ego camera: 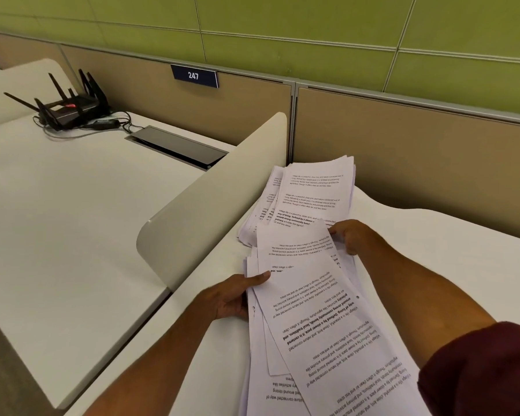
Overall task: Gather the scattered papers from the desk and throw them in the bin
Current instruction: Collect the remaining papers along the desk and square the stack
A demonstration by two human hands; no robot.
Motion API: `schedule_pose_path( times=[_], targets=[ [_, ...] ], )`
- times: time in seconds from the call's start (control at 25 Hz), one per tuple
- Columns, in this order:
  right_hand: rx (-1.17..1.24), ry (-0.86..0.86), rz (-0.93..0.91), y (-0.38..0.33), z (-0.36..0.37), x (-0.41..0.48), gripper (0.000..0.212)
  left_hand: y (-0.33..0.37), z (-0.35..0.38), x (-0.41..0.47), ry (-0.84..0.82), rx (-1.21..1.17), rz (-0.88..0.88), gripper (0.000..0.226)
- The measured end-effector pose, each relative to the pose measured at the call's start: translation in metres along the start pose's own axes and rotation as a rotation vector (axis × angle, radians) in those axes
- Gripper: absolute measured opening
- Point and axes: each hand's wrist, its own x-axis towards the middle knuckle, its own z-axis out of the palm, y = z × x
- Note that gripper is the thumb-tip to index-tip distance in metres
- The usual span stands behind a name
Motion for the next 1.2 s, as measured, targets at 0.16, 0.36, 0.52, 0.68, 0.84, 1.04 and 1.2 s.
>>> schedule_pose_path(
  times=[0.16,0.36,0.52,0.68,0.84,1.04,1.2],
  targets=[
    [0.053,0.214,-0.143,-0.005,-0.005,-0.011,0.046,-0.002,0.000,0.000,0.008,-0.003,0.007,0.048],
    [-0.063,0.439,-0.418,-0.022,-0.032,-0.042,0.038,-0.005,0.005,-0.007,0.002,-0.053,0.029,0.051],
    [-0.087,0.526,-0.458,-0.032,-0.066,-0.062,0.038,-0.011,0.009,-0.016,-0.002,-0.118,0.041,0.050],
    [0.094,0.427,-0.580,-0.042,-0.099,-0.114,0.030,-0.015,0.021,-0.035,0.011,-0.134,0.066,0.056],
    [0.195,0.117,-0.596,-0.038,-0.122,-0.155,0.032,-0.017,0.030,-0.050,0.019,-0.210,0.091,0.062],
    [0.048,-0.091,-0.330,0.020,-0.101,-0.159,0.044,-0.022,0.037,-0.053,0.047,-0.298,0.145,0.069],
    [-0.301,-0.070,-0.157,0.093,-0.061,-0.135,0.060,-0.026,0.032,-0.050,0.094,-0.333,0.115,0.084]
  ],
)
